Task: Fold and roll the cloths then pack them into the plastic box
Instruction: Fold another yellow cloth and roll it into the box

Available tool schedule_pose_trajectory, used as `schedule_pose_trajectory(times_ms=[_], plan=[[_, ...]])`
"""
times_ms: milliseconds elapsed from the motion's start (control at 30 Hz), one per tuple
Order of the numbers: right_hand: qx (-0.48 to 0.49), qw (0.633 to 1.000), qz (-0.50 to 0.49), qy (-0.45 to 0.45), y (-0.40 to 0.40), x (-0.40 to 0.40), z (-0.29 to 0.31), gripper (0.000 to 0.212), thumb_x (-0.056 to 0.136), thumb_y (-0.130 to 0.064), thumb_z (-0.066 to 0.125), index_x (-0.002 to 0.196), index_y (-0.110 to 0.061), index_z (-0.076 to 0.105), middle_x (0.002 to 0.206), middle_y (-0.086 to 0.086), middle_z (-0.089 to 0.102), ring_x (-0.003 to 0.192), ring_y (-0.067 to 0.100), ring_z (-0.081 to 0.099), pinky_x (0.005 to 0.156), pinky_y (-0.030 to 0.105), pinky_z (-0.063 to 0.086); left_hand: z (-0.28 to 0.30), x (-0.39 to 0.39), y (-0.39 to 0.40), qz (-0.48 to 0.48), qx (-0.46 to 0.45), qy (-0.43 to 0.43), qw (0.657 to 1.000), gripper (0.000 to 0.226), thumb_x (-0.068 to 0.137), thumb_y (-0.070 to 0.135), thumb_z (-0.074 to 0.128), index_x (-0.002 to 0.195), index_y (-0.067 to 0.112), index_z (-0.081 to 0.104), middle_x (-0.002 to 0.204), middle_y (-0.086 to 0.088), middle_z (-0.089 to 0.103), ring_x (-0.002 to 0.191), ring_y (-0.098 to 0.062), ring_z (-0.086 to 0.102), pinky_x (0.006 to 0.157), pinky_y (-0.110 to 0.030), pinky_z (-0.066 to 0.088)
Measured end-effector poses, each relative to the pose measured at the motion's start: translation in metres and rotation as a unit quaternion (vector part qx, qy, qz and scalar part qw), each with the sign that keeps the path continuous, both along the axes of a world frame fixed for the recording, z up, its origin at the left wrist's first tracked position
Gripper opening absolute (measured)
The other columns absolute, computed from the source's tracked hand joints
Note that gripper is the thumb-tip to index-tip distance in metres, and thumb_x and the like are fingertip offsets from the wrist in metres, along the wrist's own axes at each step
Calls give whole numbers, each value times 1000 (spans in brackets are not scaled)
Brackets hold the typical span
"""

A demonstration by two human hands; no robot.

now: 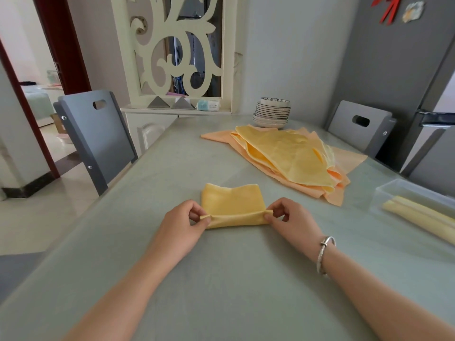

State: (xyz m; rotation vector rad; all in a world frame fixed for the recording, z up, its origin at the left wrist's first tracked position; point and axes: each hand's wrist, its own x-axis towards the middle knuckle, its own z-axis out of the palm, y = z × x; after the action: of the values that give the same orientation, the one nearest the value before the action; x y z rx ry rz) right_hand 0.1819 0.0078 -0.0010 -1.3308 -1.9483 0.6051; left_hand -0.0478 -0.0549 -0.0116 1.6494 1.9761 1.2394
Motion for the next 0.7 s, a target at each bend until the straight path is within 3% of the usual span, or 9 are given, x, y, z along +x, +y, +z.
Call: schedule_pose_trajectory(times_ms=[200, 367, 500, 600, 700], plan=[[14, 995, -24, -97, 1, -8, -4, 12, 88, -32, 56, 97, -25, 51, 80, -13, 52, 91, 13, 41, 78, 28, 33, 1, 7, 3, 27, 0, 48, 999, 19, 83, 29, 67, 83, 25, 49, 74, 11, 57, 73, -12, 56, 64, -30, 39], [105, 977, -26, -186, 0, -12, -1, 22, 89, -28, 54, 109, -27, 46, 105, -7, 42, 102, 16, 38, 85, 27, 30, 1, 6, 4, 37, 24, 138, 989, 27, 81, 33, 70, 85, 24, 44, 69, 9, 53, 72, -16, 54, 67, -34, 41], [191, 947, 28, -257, -2, -17, -1, 22, 94, -17, 44, 110, -27, 55, 113, -9, 48, 110, 16, 41, 88, 24, 25, 3, 7, 6, 13, 78, 231, 970, 19, 78, 25, 73, 83, 23, 55, 84, 7, 51, 80, -20, 54, 72, -36, 43], [193, 942, 46, -271, -4, -12, -1, 26, 94, -18, 42, 113, -26, 59, 112, -8, 55, 110, 17, 47, 92, 23, 25, 4, 10, 4, -20, 108, 277, 955, 13, 79, 13, 71, 79, 24, 64, 82, 10, 58, 77, -19, 55, 69, -31, 40], [161, 956, 57, -239, -8, -6, 0, 31, 89, -19, 49, 116, -30, 59, 114, -13, 55, 110, 11, 47, 91, 19, 24, 4, 9, -3, -36, 110, 290, 950, 14, 79, 15, 68, 88, 25, 70, 87, 11, 63, 83, -20, 57, 72, -29, 36]])
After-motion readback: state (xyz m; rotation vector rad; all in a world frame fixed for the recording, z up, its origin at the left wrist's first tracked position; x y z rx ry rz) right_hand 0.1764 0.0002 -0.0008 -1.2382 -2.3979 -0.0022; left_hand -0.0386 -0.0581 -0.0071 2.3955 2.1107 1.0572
